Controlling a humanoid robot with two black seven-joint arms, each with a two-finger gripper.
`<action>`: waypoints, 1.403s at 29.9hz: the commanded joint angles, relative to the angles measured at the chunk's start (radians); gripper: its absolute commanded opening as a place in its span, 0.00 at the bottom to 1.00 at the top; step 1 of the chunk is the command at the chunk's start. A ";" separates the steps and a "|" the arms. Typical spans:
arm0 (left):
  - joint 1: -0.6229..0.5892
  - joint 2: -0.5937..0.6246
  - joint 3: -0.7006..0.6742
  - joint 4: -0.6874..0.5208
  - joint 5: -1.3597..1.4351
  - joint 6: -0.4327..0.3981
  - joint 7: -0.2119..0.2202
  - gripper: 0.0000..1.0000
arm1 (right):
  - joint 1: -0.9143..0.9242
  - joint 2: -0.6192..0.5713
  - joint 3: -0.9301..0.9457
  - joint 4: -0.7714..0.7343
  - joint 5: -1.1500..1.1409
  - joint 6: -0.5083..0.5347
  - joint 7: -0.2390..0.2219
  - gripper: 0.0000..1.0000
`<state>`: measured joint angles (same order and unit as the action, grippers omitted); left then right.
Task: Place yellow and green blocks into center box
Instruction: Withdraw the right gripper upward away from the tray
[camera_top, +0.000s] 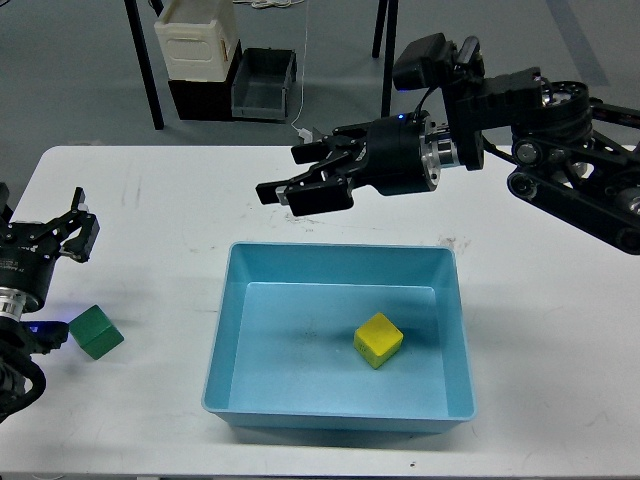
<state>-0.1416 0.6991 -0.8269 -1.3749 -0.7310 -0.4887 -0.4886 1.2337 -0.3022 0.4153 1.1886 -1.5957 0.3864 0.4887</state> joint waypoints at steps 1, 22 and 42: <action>-0.033 0.019 -0.006 0.033 0.099 0.000 0.000 1.00 | -0.075 0.026 0.158 0.002 0.019 -0.018 0.000 0.97; -0.411 0.292 -0.069 0.364 1.360 0.000 0.000 1.00 | -0.700 0.083 0.761 0.176 0.171 -0.262 -0.041 0.97; -0.446 0.422 0.040 -0.073 2.309 0.000 0.000 1.00 | -1.184 0.218 1.135 0.355 0.174 -0.284 -0.033 0.99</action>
<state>-0.5811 1.0972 -0.8286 -1.3807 1.5044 -0.4888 -0.4890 0.0975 -0.0935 1.5216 1.5382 -1.4238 0.1068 0.4541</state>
